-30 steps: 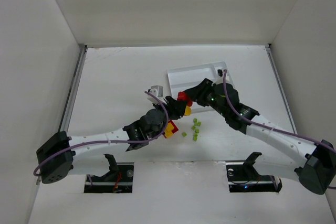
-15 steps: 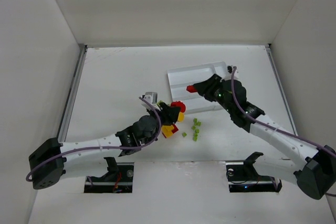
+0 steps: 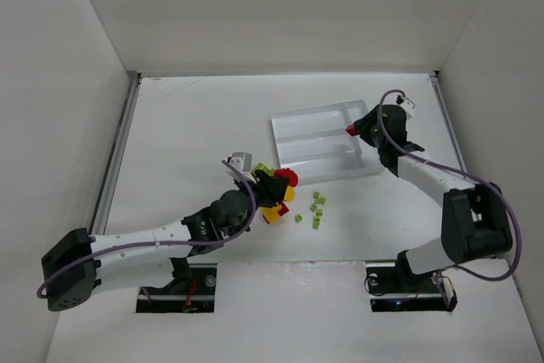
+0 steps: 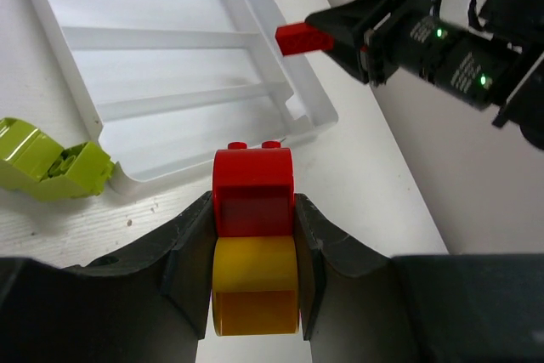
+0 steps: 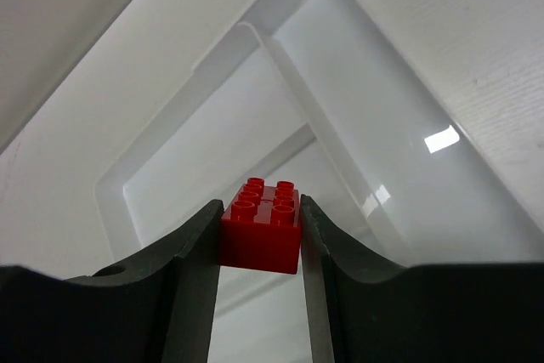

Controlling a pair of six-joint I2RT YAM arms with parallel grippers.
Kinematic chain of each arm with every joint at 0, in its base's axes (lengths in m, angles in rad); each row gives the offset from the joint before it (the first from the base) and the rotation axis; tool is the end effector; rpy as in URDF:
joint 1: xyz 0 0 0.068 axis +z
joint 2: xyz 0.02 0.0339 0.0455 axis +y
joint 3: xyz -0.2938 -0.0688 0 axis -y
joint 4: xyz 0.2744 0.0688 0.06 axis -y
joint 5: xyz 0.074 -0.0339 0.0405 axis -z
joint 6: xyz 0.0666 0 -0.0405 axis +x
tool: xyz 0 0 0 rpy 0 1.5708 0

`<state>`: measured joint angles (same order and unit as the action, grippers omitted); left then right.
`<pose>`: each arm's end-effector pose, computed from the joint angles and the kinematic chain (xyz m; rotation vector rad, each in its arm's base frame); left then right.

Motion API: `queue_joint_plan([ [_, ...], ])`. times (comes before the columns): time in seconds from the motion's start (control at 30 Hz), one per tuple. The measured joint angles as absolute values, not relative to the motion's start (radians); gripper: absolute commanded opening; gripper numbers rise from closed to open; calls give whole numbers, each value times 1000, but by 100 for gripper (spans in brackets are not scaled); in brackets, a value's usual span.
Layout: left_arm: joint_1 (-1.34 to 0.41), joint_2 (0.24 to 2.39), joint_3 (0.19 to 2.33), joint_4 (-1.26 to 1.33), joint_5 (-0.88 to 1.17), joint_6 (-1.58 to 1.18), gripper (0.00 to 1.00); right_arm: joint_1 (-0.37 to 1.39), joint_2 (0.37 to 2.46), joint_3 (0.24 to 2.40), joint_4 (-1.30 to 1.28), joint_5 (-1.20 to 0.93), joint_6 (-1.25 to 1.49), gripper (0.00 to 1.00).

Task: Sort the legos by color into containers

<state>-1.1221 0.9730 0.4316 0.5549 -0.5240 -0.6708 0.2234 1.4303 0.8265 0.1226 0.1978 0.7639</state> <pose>0.1395 -0.2129 0.2681 -0.0655 1.6477 -0.9934 0.3562 0.0675 0.2335 0.6704 1.9554 0.4122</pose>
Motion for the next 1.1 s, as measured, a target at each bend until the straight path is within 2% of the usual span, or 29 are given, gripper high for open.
queue_joint_plan([
  [0.23,-1119,928,377,524,-522,-683,22,205,1674,1021,189,126,809,27],
  [0.43,-1092,847,350,501,-524,-693,22,295,1826,1125,205,64,867,30],
  [0.5,-1083,837,348,496,-524,-696,22,337,1865,1158,206,49,881,36],
  [0.63,-1074,833,346,487,-523,-698,23,397,1911,1203,205,28,902,70],
  [0.7,-1072,834,346,483,-522,-698,23,408,1914,1209,205,27,901,78],
  [0.77,-1071,836,346,481,-518,-698,23,406,1907,1209,205,31,894,81],
  [0.83,-1065,841,346,482,-507,-699,23,403,1885,1196,206,39,886,82],
  [0.93,-1050,859,347,490,-495,-707,23,398,1779,1101,220,45,878,74],
  [1.03,-1018,883,347,516,-488,-733,23,409,1612,943,269,42,881,60],
  [1.1,-985,894,347,544,-482,-761,23,436,1501,837,315,32,888,44],
])
